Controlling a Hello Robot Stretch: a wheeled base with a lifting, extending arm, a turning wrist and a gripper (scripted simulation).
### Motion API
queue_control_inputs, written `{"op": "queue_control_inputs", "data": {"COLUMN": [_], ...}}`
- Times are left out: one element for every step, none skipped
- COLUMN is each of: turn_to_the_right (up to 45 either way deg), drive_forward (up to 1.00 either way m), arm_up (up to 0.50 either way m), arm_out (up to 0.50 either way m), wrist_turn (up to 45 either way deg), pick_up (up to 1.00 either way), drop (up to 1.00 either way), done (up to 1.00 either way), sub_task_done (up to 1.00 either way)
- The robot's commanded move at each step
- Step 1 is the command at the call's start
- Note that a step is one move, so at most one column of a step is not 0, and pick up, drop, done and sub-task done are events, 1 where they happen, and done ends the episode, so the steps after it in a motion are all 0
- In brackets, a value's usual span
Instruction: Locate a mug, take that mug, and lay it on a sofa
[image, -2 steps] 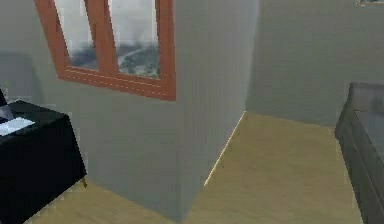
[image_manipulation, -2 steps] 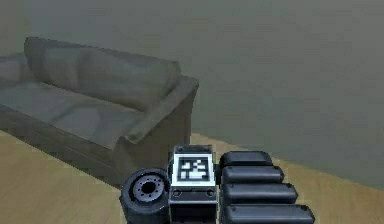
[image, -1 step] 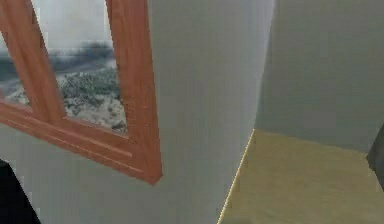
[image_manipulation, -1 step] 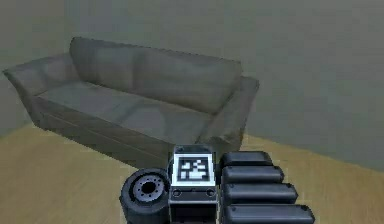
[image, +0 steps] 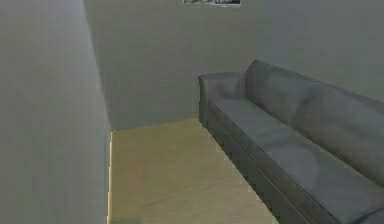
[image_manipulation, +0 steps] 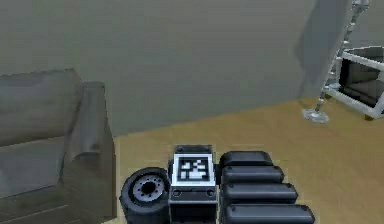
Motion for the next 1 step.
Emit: {"op": "queue_control_inputs", "data": {"turn_to_the_right": [0.0], "drive_forward": [1.00], "arm_up": [0.00], "arm_out": [0.00], "wrist_turn": [0.0], "pick_up": [0.00], "drop": [0.00], "done": [0.00], "sub_task_done": [0.00]}}
